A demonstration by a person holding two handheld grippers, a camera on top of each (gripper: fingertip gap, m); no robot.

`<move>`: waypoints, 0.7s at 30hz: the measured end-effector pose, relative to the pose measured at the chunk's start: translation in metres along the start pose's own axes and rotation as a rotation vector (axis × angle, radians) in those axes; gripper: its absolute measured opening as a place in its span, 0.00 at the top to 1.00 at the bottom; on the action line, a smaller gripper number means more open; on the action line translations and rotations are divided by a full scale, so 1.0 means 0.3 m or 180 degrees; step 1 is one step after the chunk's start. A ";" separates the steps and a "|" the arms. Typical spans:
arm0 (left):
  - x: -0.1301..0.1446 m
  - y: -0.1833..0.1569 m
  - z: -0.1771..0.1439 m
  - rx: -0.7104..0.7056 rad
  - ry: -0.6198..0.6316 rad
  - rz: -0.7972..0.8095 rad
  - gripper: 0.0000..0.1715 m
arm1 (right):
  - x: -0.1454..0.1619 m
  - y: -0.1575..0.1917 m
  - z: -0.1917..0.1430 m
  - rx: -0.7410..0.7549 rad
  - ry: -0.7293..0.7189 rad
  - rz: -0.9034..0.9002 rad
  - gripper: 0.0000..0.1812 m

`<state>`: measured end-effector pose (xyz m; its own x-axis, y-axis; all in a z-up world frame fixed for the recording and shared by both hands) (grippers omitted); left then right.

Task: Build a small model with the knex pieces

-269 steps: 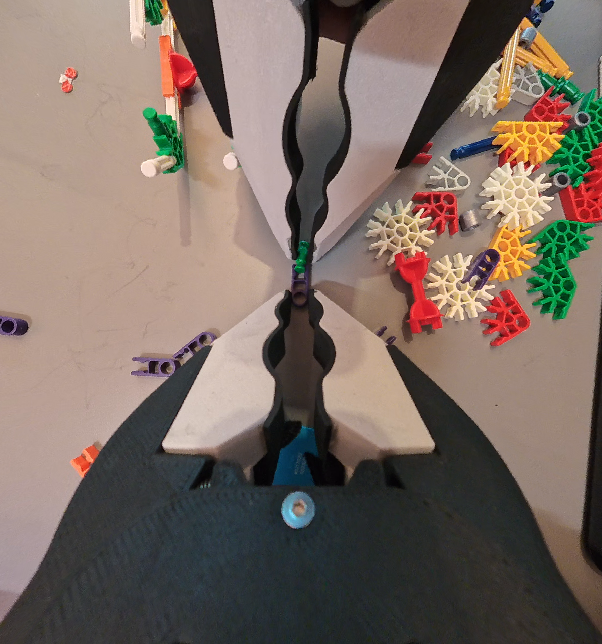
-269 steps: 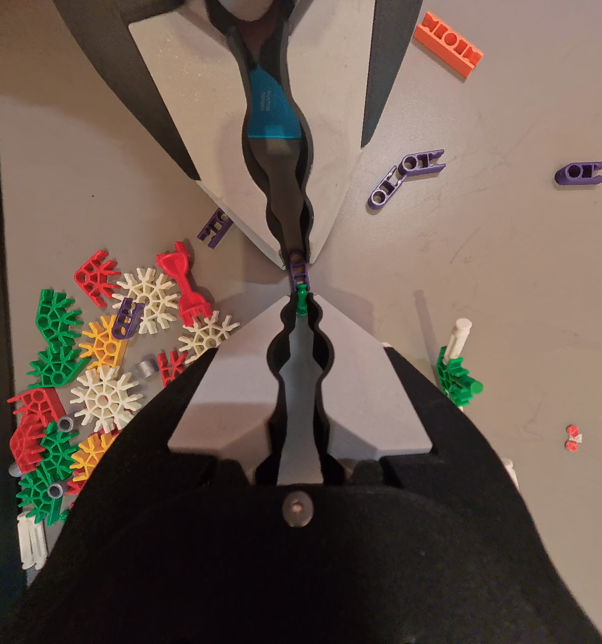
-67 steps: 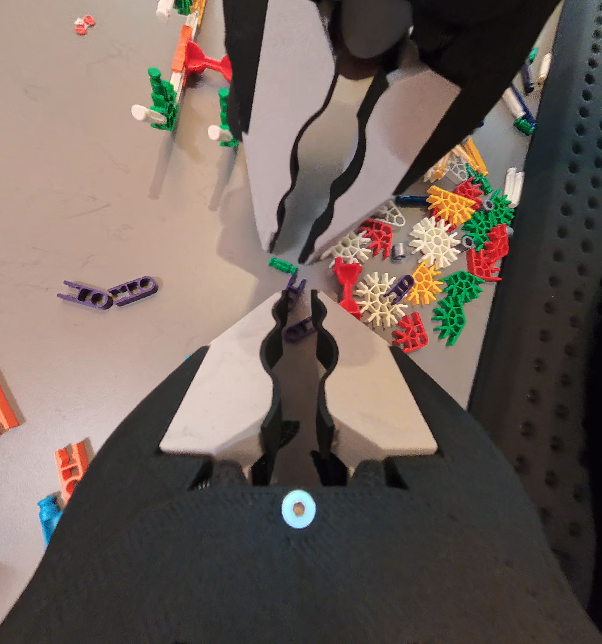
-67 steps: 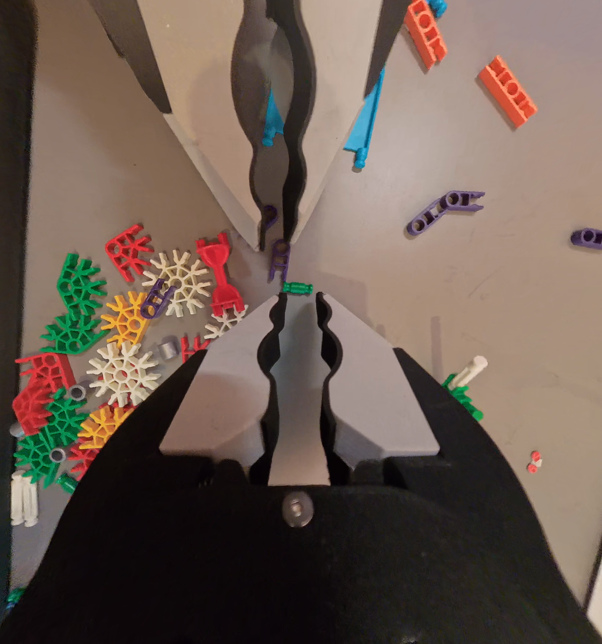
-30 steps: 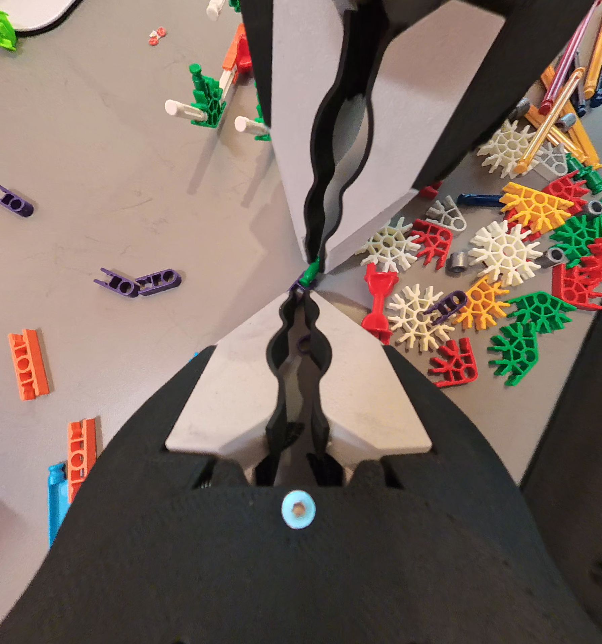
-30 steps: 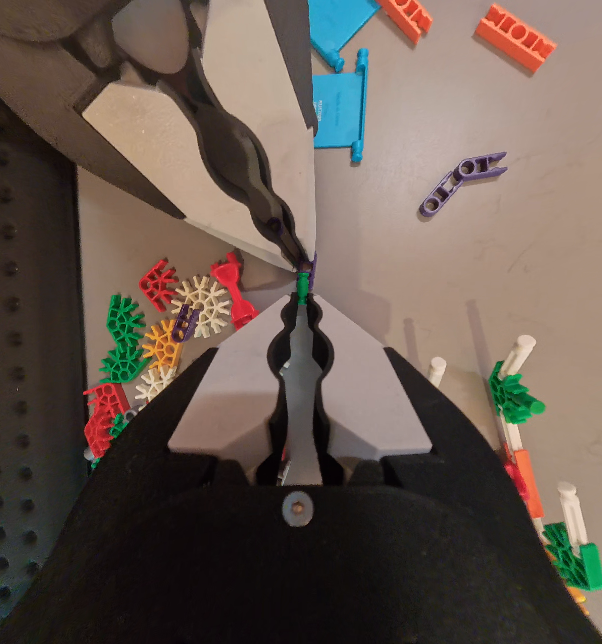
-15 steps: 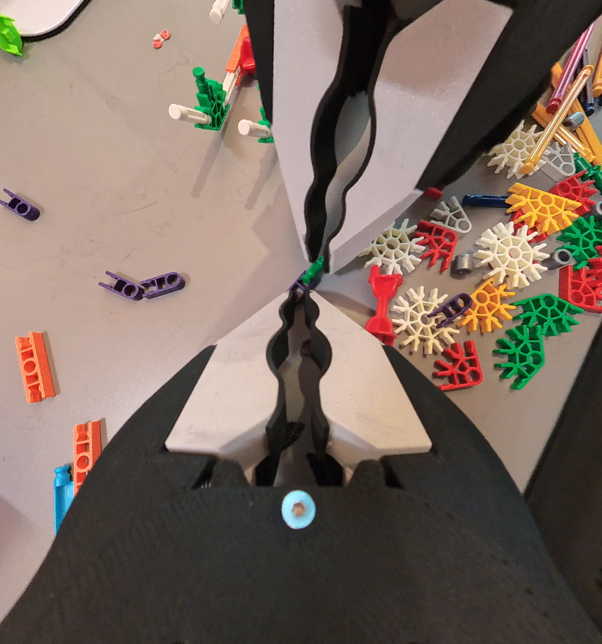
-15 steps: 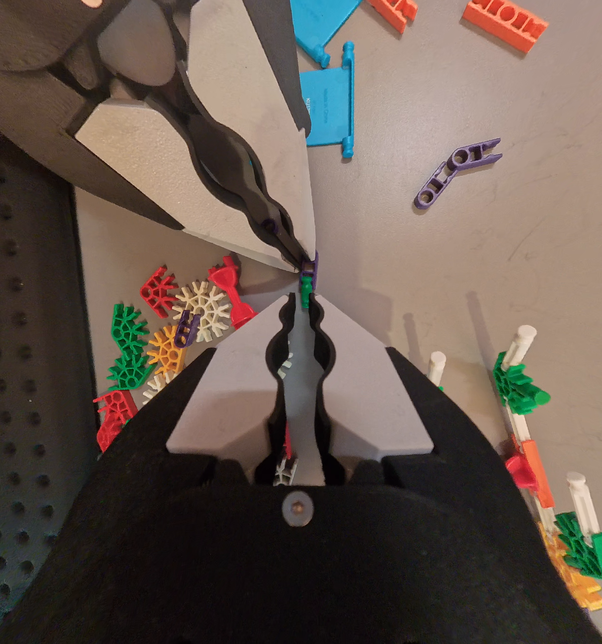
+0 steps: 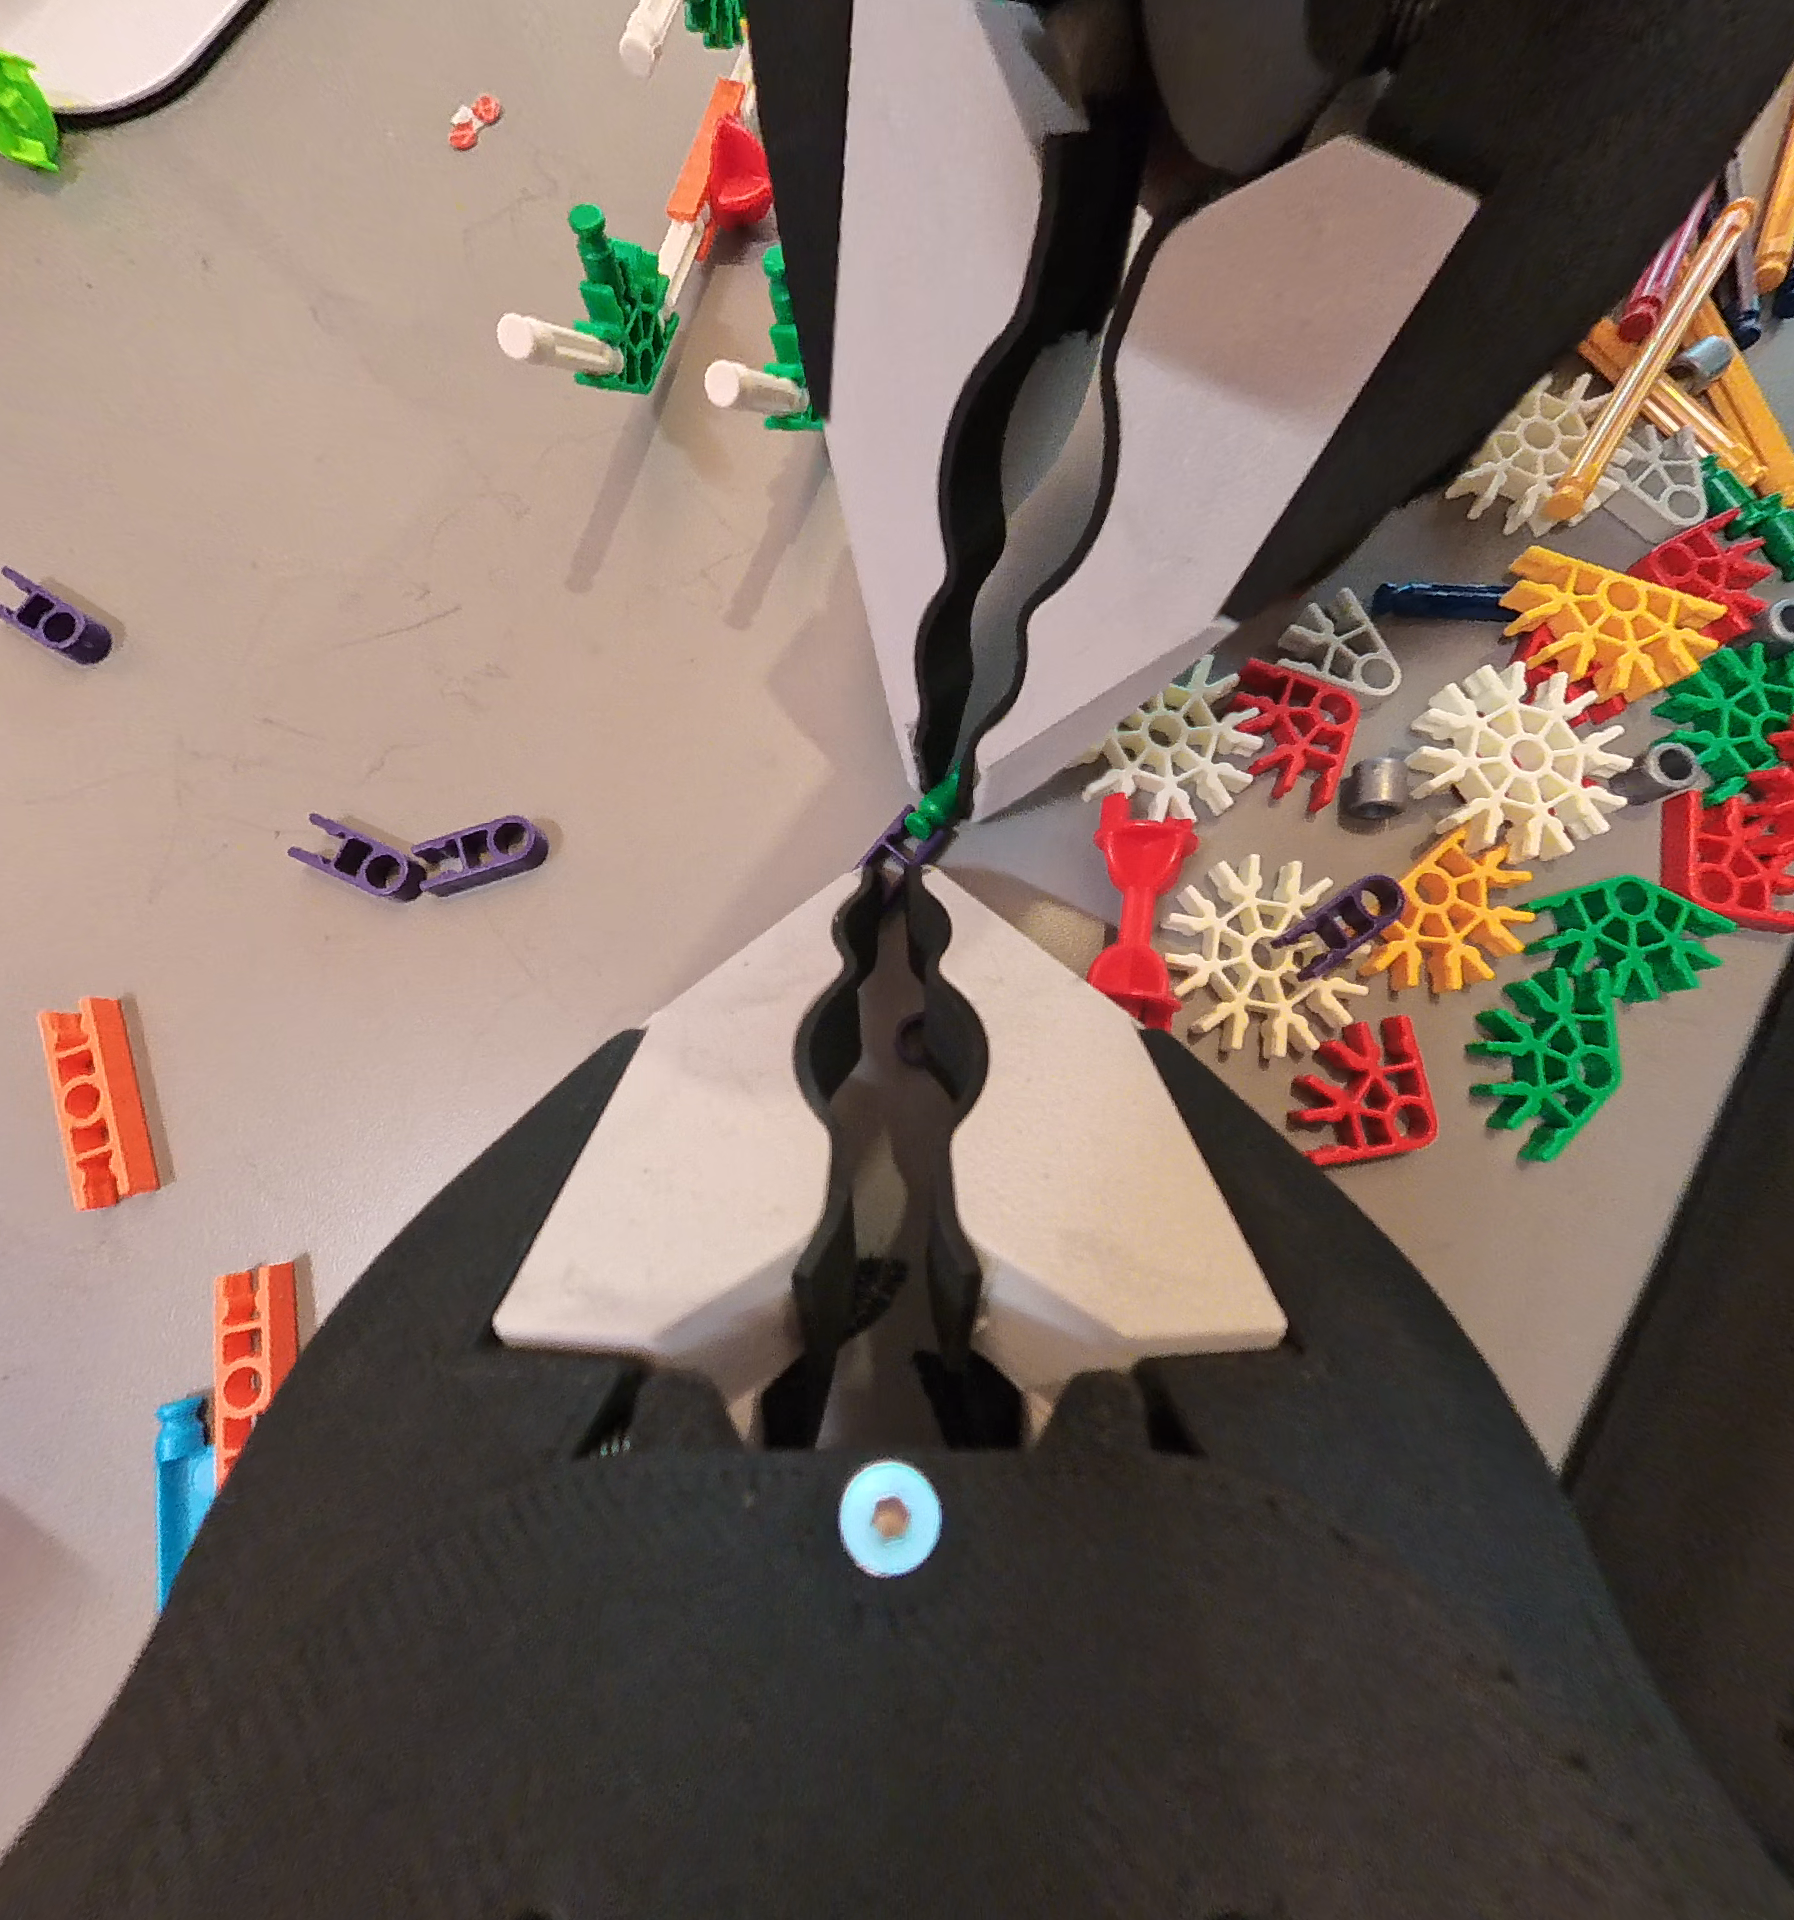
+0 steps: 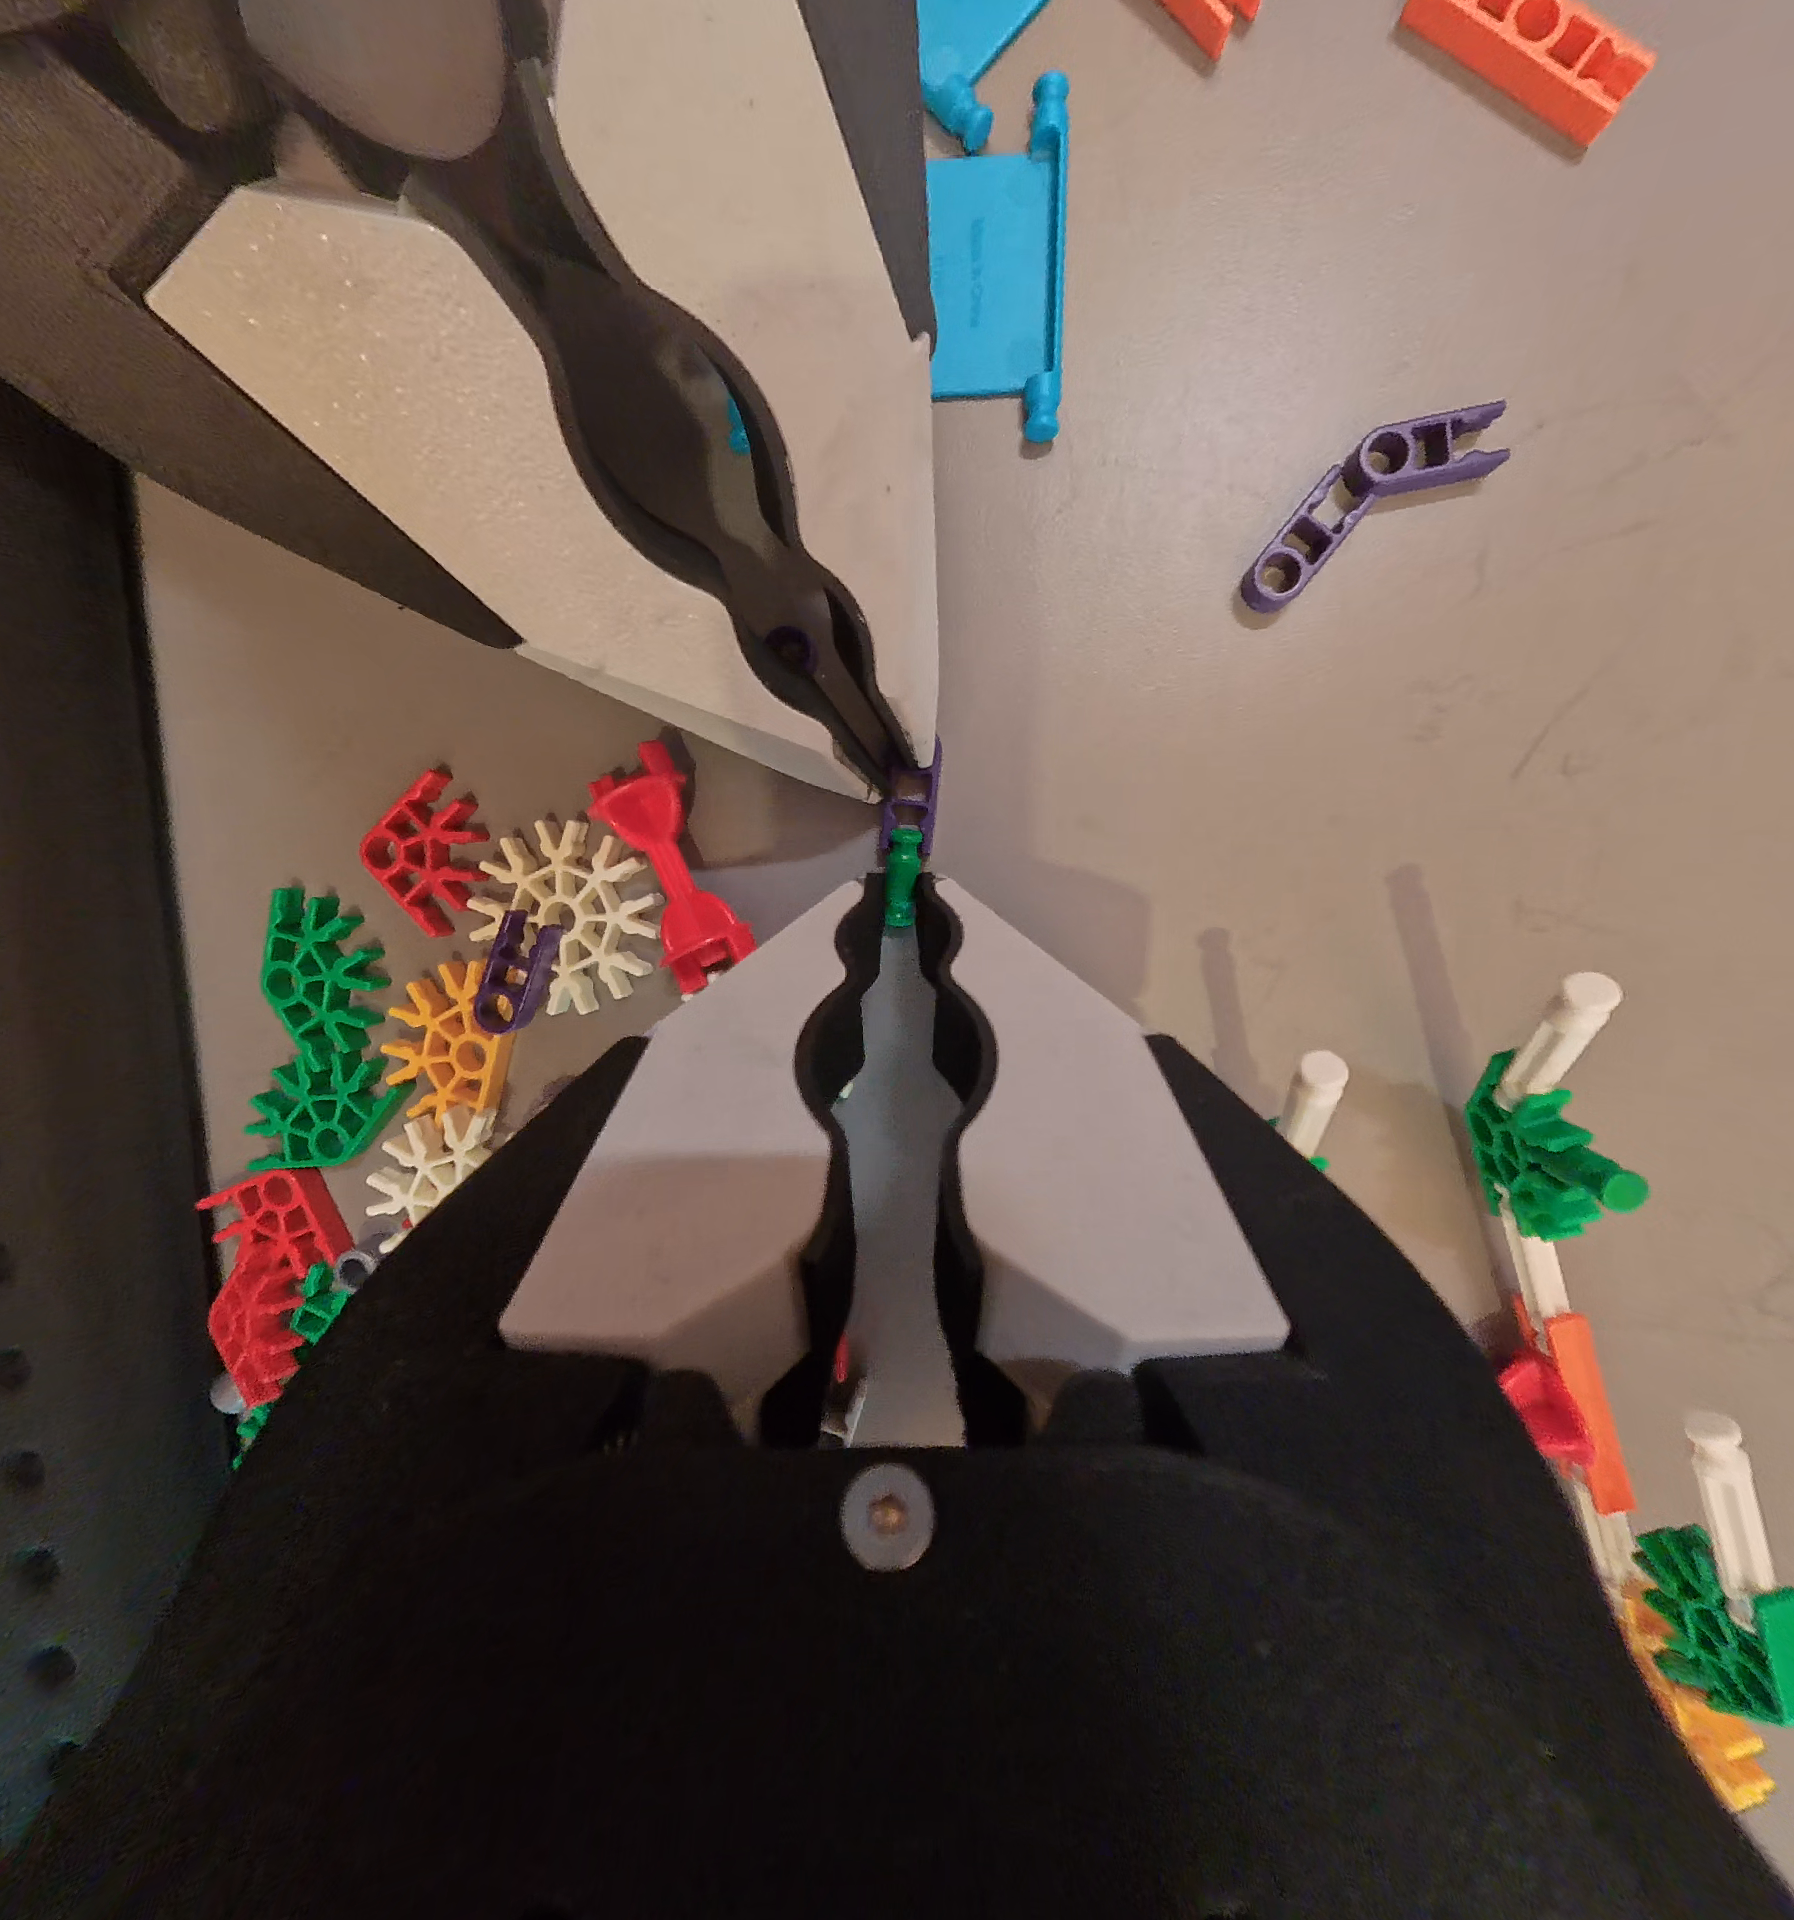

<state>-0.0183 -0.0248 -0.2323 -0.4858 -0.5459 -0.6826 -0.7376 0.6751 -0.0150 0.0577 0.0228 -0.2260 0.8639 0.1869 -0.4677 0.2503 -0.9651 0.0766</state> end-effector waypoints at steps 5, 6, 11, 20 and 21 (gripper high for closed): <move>-0.003 -0.001 0.003 0.0000 -0.0002 0.0006 0.99 | -0.011 0.000 -0.008 0.0002 -0.0043 0.0029 0.98; -0.003 -0.002 0.003 0.0000 0.0000 0.0009 0.99 | -0.008 -0.002 -0.004 0.0024 0.0006 0.0027 0.98; -0.003 -0.003 0.003 -0.0001 0.0000 0.0010 0.99 | -0.007 -0.001 0.002 -0.0008 0.0027 0.0059 0.98; -0.004 -0.003 0.005 0.0005 -0.0010 0.0015 0.99 | -0.006 -0.007 -0.012 -0.0016 -0.0063 0.0121 0.95; -0.004 -0.003 0.005 0.0005 -0.0011 0.0018 0.99 | -0.008 -0.006 -0.018 -0.0018 -0.0099 0.0128 0.95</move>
<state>-0.0163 -0.0240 -0.2325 -0.4885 -0.5405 -0.6851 -0.7340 0.6790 -0.0123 0.0574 0.0253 -0.2202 0.8593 0.1422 -0.4913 0.2183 -0.9707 0.1009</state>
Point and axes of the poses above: each gripper's, where its closed fingertips meet, z out along the fingers, x out of its underside, y = z × x across the jaws, the point moved 7 cm from there along -z, back along the fingers, and after that the axes turned 2 degrees about -z, right-handed, at the moved point
